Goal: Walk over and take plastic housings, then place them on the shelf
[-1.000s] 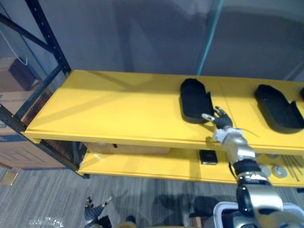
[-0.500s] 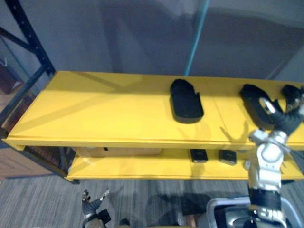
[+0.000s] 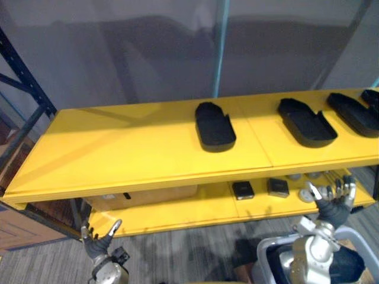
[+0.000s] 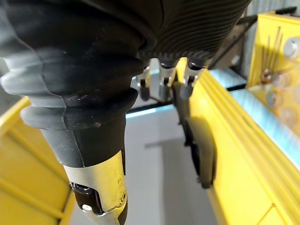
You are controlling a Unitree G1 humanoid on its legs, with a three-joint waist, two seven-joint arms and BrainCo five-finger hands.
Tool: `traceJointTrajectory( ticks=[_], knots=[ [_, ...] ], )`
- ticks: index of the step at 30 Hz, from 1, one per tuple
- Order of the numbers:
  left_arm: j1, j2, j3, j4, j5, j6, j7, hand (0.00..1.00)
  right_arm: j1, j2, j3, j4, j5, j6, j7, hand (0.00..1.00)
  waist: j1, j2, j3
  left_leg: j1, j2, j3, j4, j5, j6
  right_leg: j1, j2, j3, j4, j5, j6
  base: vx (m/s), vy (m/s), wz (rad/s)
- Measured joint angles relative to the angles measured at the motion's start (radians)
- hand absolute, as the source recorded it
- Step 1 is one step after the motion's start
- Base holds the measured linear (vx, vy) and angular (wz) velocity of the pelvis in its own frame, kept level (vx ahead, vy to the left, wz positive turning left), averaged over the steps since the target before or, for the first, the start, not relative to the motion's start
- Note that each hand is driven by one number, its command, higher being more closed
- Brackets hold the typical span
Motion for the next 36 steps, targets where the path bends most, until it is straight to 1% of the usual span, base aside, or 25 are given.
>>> traceJointTrajectory(
  ticks=[2, 5, 6, 7, 8, 10, 11, 13, 14, 18, 20, 23, 24, 25, 26, 27, 28, 29, 30, 31, 32, 33, 34, 35, 36],
  knots=[
    [0.001, 0.000, 0.001, 0.109, 0.026, 0.041, -0.034, 0.00, 0.000, 0.001, -0.001, 0.000, -0.002, 0.000, -0.034, 0.00, -0.001, -0.005, 0.000, 0.005, 0.006, 0.045, 0.000, -0.004, -0.004, -0.021, 0.009, 0.046, -0.001, 0.014, -0.005, 0.03, 0.014, -0.64],
    [-0.001, 0.001, -0.004, 0.238, 0.070, 0.081, -0.080, 0.00, 0.039, 0.001, -0.049, -0.006, -0.006, 0.002, -0.063, 0.00, -0.014, -0.027, 0.004, 0.029, 0.021, 0.119, 0.000, -0.017, -0.017, -0.041, 0.027, 0.116, 0.000, 0.022, -0.011, 0.04, -0.005, -0.80],
    [-0.001, 0.005, -0.031, 0.272, 0.085, 0.100, -0.103, 0.00, 0.067, 0.000, -0.090, -0.012, -0.014, 0.002, -0.063, 0.00, -0.031, -0.034, 0.004, 0.039, 0.026, 0.147, 0.001, -0.021, -0.023, -0.047, 0.036, 0.142, -0.001, 0.025, -0.015, 0.03, -0.029, -0.65],
    [-0.005, 0.014, -0.052, 0.300, 0.108, 0.131, -0.132, 0.00, 0.097, -0.001, -0.134, -0.019, -0.017, 0.000, -0.062, 0.00, -0.057, -0.038, 0.002, 0.047, 0.031, 0.170, 0.001, -0.026, -0.028, -0.054, 0.044, 0.167, -0.001, 0.028, -0.018, 0.03, -0.027, -0.67],
    [-0.009, 0.021, -0.068, 0.314, 0.114, 0.148, -0.150, 0.00, 0.112, -0.002, -0.155, -0.021, -0.017, 0.000, -0.062, 0.00, -0.066, -0.039, 0.002, 0.053, 0.034, 0.187, 0.001, -0.028, -0.032, -0.059, 0.049, 0.183, 0.000, 0.029, -0.018, 0.01, -0.022, -0.75],
    [-0.023, 0.039, -0.082, 0.351, 0.136, 0.189, -0.176, 0.00, 0.168, -0.009, -0.228, -0.022, 0.007, -0.012, -0.052, 0.00, -0.105, -0.035, 0.002, 0.075, 0.043, 0.244, 0.001, -0.038, -0.043, -0.066, 0.067, 0.234, -0.001, 0.034, -0.022, -0.01, -0.032, -0.85],
    [-0.038, 0.044, -0.082, 0.368, 0.130, 0.219, -0.183, 0.00, 0.203, -0.010, -0.268, -0.022, 0.040, -0.032, -0.037, 0.00, -0.129, -0.029, 0.002, 0.093, 0.049, 0.278, 0.001, -0.045, -0.050, -0.068, 0.078, 0.265, 0.000, 0.035, -0.023, -0.03, -0.031, -0.72],
    [-0.055, 0.049, -0.096, 0.388, 0.123, 0.242, -0.185, 0.00, 0.255, -0.010, -0.296, -0.022, 0.063, -0.047, -0.030, 0.00, -0.159, -0.028, 0.003, 0.110, 0.053, 0.315, 0.000, -0.050, -0.057, -0.071, 0.088, 0.297, -0.001, 0.035, -0.024, -0.03, -0.032, -0.61],
    [-0.066, 0.048, -0.110, 0.389, 0.123, 0.252, -0.184, 0.00, 0.284, -0.005, -0.306, -0.019, 0.088, -0.067, -0.013, 0.00, -0.174, -0.021, 0.002, 0.113, 0.053, 0.329, 0.000, -0.052, -0.057, -0.076, 0.091, 0.308, -0.001, 0.036, -0.023, -0.04, -0.029, -0.42],
    [-0.076, 0.032, -0.144, 0.387, 0.106, 0.260, -0.183, 0.00, 0.314, 0.023, -0.290, -0.016, 0.100, -0.116, 0.009, 0.00, -0.177, -0.020, 0.005, 0.134, 0.055, 0.361, 0.000, -0.060, -0.065, -0.073, 0.096, 0.329, -0.003, 0.036, -0.021, -0.05, -0.012, -0.23],
    [-0.065, 0.025, -0.150, 0.388, 0.093, 0.281, -0.183, 0.00, 0.308, 0.030, -0.245, -0.016, 0.100, -0.141, 0.028, 0.00, -0.171, -0.019, 0.006, 0.139, 0.055, 0.367, 0.000, -0.067, -0.068, -0.072, 0.097, 0.331, -0.005, 0.036, -0.021, -0.06, -0.012, -0.04],
    [-0.055, 0.024, -0.144, 0.386, 0.082, 0.281, -0.182, 0.00, 0.281, 0.031, -0.197, -0.018, 0.098, -0.147, 0.050, 0.00, -0.160, -0.012, 0.000, 0.140, 0.055, 0.354, 0.019, -0.071, -0.066, -0.076, 0.101, 0.341, -0.005, 0.040, -0.022, -0.01, -0.012, -0.10],
    [-0.053, 0.027, -0.129, 0.381, 0.048, 0.277, -0.179, 0.00, 0.254, 0.031, -0.156, -0.018, 0.098, -0.147, 0.068, 0.00, -0.144, -0.015, 0.003, 0.119, 0.076, 0.320, 0.125, -0.120, -0.042, -0.078, 0.110, 0.365, 0.004, 0.042, -0.023, -0.01, -0.046, -0.70],
    [-0.047, 0.028, -0.100, 0.379, 0.017, 0.267, -0.169, 0.00, 0.220, 0.022, -0.105, -0.019, 0.098, -0.145, 0.095, 0.00, -0.113, -0.014, 0.006, 0.072, 0.118, 0.204, 0.270, -0.190, 0.010, -0.083, 0.125, 0.412, 0.008, 0.045, -0.028, -0.02, -0.057, -0.90],
    [-0.040, 0.027, -0.092, 0.379, 0.002, 0.260, -0.163, 0.00, 0.199, 0.012, -0.078, -0.019, 0.097, -0.145, 0.107, 0.00, -0.102, -0.010, 0.009, 0.046, 0.137, 0.139, 0.342, -0.220, 0.024, -0.083, 0.135, 0.430, 0.011, 0.045, -0.030, -0.03, -0.011, -1.10],
    [-0.018, 0.019, -0.082, 0.378, -0.032, 0.242, -0.152, 0.00, 0.150, -0.013, -0.025, -0.019, 0.097, -0.144, 0.126, 0.00, -0.081, 0.009, 0.016, -0.005, 0.163, 0.009, 0.456, -0.272, 0.032, -0.093, 0.153, 0.465, 0.023, 0.045, -0.034, -0.04, 0.096, -0.87],
    [-0.011, -0.002, -0.069, 0.369, -0.066, 0.220, -0.145, 0.00, 0.110, -0.035, 0.013, -0.018, 0.097, -0.144, 0.138, 0.00, -0.067, 0.035, 0.025, -0.027, 0.177, -0.068, 0.505, -0.308, 0.005, -0.108, 0.172, 0.479, 0.035, 0.046, -0.032, -0.09, 0.169, -0.71],
    [-0.012, -0.011, -0.071, 0.364, -0.072, 0.203, -0.145, 0.00, 0.072, -0.043, 0.046, -0.018, 0.096, -0.140, 0.136, 0.00, -0.056, 0.047, 0.028, -0.049, 0.178, -0.094, 0.507, -0.335, -0.010, -0.139, 0.179, 0.481, 0.044, 0.044, -0.035, -0.12, 0.144, -0.29],
    [-0.014, -0.011, -0.077, 0.362, -0.070, 0.198, -0.145, 0.00, 0.050, -0.043, 0.062, -0.018, 0.094, -0.138, 0.134, 0.00, -0.053, 0.047, 0.028, -0.060, 0.177, -0.095, 0.496, -0.347, -0.019, -0.165, 0.177, 0.469, 0.047, 0.043, -0.035, -0.17, 0.121, 0.11],
    [-0.023, -0.010, -0.080, 0.356, -0.072, 0.189, -0.146, 0.00, 0.012, -0.043, 0.089, -0.022, 0.084, -0.133, 0.127, 0.00, -0.047, 0.041, 0.039, -0.081, 0.168, -0.093, 0.456, -0.366, -0.040, -0.203, 0.167, 0.439, 0.058, 0.042, -0.034, -0.15, 0.082, 0.26],
    [-0.034, -0.004, -0.080, 0.356, -0.071, 0.185, -0.148, 0.00, -0.006, -0.038, 0.099, -0.023, 0.073, -0.128, 0.118, 0.00, -0.039, 0.035, 0.049, -0.089, 0.158, -0.095, 0.437, -0.365, -0.051, -0.220, 0.154, 0.423, 0.063, 0.044, -0.032, -0.16, 0.075, 0.32],
    [-0.053, 0.013, -0.075, 0.354, -0.081, 0.172, -0.147, 0.00, -0.030, -0.037, 0.119, -0.029, 0.053, -0.115, 0.103, 0.00, -0.013, 0.001, 0.087, -0.099, 0.132, -0.101, 0.424, -0.352, -0.042, -0.225, 0.127, 0.399, 0.065, 0.056, -0.021, -0.14, 0.061, 0.32],
    [-0.068, 0.022, -0.076, 0.355, -0.094, 0.160, -0.147, 0.00, -0.041, -0.039, 0.130, -0.029, 0.036, -0.104, 0.093, 0.00, 0.003, -0.013, 0.105, -0.116, 0.119, -0.119, 0.424, -0.348, -0.035, -0.225, 0.108, 0.383, 0.058, 0.068, -0.009, -0.14, 0.075, 0.56],
    [-0.080, 0.030, -0.078, 0.357, -0.101, 0.152, -0.146, 0.00, -0.058, -0.040, 0.153, -0.029, 0.025, -0.094, 0.087, 0.00, 0.015, -0.019, 0.119, -0.149, 0.099, -0.153, 0.431, -0.343, -0.028, -0.230, 0.081, 0.356, 0.048, 0.077, 0.000, -0.09, 0.082, 0.57],
    [-0.083, 0.029, -0.078, 0.357, -0.101, 0.143, -0.145, 0.00, -0.065, -0.040, 0.160, -0.029, 0.019, -0.094, 0.086, 0.00, 0.021, -0.018, 0.126, -0.160, 0.093, -0.159, 0.436, -0.342, -0.026, -0.233, 0.075, 0.351, 0.048, 0.080, 0.005, -0.06, 0.099, 0.48]
  ],
)
